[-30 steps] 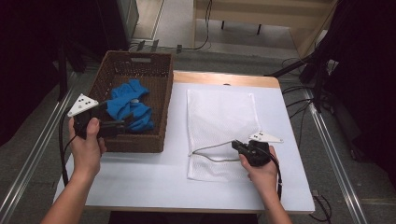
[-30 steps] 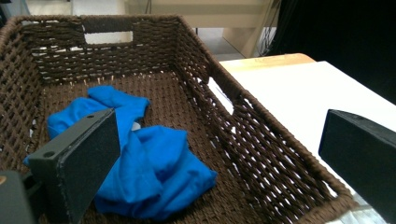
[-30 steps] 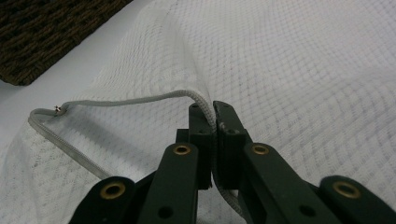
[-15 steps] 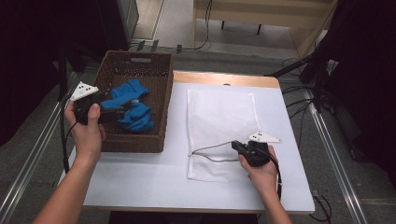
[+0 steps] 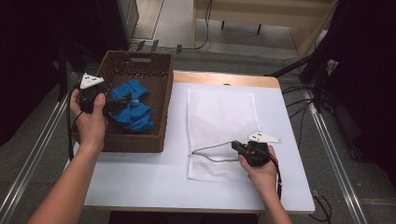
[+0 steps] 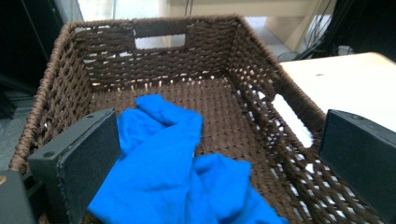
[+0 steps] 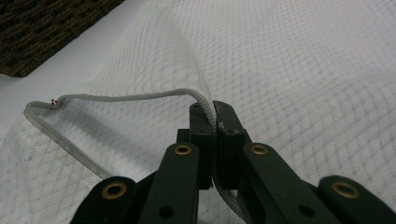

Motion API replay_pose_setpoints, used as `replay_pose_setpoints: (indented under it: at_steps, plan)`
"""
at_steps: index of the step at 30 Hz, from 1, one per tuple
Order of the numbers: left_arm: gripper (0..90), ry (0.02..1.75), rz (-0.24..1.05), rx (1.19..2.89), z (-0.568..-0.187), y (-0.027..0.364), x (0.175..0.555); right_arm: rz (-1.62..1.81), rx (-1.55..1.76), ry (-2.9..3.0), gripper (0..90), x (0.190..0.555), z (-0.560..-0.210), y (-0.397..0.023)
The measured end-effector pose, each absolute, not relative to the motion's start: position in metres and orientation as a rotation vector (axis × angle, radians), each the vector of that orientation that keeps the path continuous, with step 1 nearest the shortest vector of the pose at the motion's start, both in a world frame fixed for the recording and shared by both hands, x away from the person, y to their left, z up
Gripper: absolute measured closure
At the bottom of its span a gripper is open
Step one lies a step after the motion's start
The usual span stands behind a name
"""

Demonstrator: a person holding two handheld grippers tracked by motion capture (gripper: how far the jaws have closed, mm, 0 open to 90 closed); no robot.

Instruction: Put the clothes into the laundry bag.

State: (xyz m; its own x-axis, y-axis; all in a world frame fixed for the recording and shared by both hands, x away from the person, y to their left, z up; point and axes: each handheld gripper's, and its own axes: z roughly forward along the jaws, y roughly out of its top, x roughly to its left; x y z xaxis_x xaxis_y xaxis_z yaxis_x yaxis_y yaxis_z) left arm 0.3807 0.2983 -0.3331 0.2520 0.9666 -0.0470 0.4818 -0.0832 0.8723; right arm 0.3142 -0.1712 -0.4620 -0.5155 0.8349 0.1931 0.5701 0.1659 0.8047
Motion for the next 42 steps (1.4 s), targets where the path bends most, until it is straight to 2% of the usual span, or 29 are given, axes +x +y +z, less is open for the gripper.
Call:
replay_pose_setpoints:
  at_steps: [13,22,31,42]
  plan:
    - [0.0,1.448,0.644,1.766,-0.347,0.304,0.417,1.267,1.341,2.156,88.6,0.315,-0.463,-0.171]
    - [0.0,1.604,0.475,1.714,-0.370,0.312,0.444,1.264,1.344,2.156,88.6,0.315,-0.464,-0.171]
    - [0.0,1.715,0.335,1.840,-0.396,0.305,0.466,1.260,1.339,2.162,88.6,0.315,-0.465,-0.171]
    - [0.0,1.862,0.197,1.858,-0.419,0.304,0.478,1.261,1.339,2.167,88.6,0.315,-0.466,-0.171]
